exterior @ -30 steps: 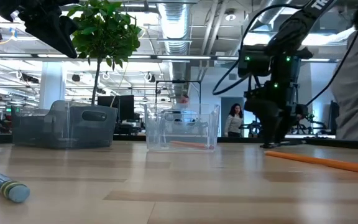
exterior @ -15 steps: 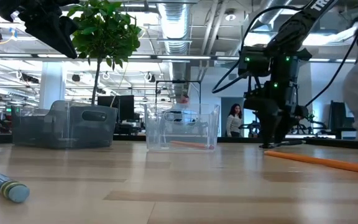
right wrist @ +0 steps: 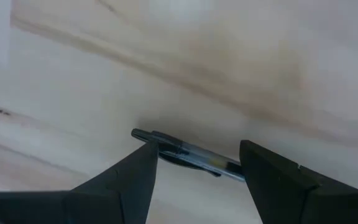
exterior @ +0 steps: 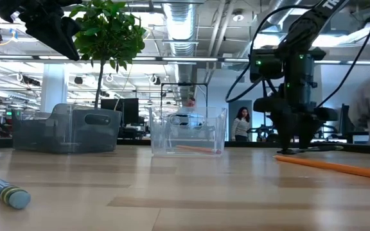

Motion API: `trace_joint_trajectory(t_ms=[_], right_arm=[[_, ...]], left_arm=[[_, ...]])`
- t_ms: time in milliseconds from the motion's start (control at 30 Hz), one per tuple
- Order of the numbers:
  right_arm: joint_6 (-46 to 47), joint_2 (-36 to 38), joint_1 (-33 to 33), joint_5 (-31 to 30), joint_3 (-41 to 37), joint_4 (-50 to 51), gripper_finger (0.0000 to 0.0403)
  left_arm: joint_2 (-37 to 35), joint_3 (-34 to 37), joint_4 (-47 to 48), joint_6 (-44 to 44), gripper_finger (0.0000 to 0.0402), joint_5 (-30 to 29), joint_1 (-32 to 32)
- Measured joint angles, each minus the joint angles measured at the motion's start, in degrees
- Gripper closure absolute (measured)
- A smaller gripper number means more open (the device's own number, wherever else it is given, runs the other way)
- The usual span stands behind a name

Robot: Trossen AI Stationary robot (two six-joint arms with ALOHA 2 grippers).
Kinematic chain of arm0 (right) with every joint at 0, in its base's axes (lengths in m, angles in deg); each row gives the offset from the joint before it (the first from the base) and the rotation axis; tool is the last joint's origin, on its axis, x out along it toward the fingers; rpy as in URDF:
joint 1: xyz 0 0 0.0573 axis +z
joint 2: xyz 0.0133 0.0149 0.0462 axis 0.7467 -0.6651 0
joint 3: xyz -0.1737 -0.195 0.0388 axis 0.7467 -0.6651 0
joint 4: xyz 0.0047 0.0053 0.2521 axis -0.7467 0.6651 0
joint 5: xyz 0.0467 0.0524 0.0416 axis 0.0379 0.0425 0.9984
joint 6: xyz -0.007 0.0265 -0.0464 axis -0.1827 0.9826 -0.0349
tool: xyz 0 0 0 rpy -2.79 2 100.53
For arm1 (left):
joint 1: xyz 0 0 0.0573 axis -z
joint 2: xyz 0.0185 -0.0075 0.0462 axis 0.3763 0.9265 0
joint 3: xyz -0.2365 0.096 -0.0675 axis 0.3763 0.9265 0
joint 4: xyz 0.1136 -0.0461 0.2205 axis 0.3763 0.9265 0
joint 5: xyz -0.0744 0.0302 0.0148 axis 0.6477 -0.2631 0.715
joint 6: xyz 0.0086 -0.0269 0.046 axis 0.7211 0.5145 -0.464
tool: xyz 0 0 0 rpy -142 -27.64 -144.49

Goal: Sort pens & pencils
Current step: Put the black pen into the black bin

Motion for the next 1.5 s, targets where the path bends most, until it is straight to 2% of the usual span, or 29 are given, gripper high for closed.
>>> trace_joint_trajectory(t_ms=[300,533,867,1033,1267,1500], right_arm=[[16.0,-0.1,4.1,1.5,-0.1,-0.4,0.0148],[29.5,-0.1,10.2,1.2,-0.1,-0.7,0.0148],[50.9,-0.2,21.0,-4.0,-0.2,-1.9,0.0148],[61.5,-0.9,25.8,-10.5,-0.2,-2.5,0.0148],[74.3,-4.7,28.8,-12.9,0.3,-2.6,0.0148],[81.8,-5.5,33.1,-21.9,2.6,-1.2,0.0148]], left_arm=[[0.0,0.0,0.0,0.0,0.0326,0.0,0.0],[0.0,0.0,0.0,0.0,0.0326,0.0,0.0],[0.0,0.0,0.0,0.1,0.0326,0.0,0.0],[0.0,0.0,0.0,4.1,0.0326,0.1,0.0],[0.0,0.0,0.4,7.7,0.0326,0.1,0.0],[0.0,0.0,0.4,9.0,0.0326,3.9,0.0]])
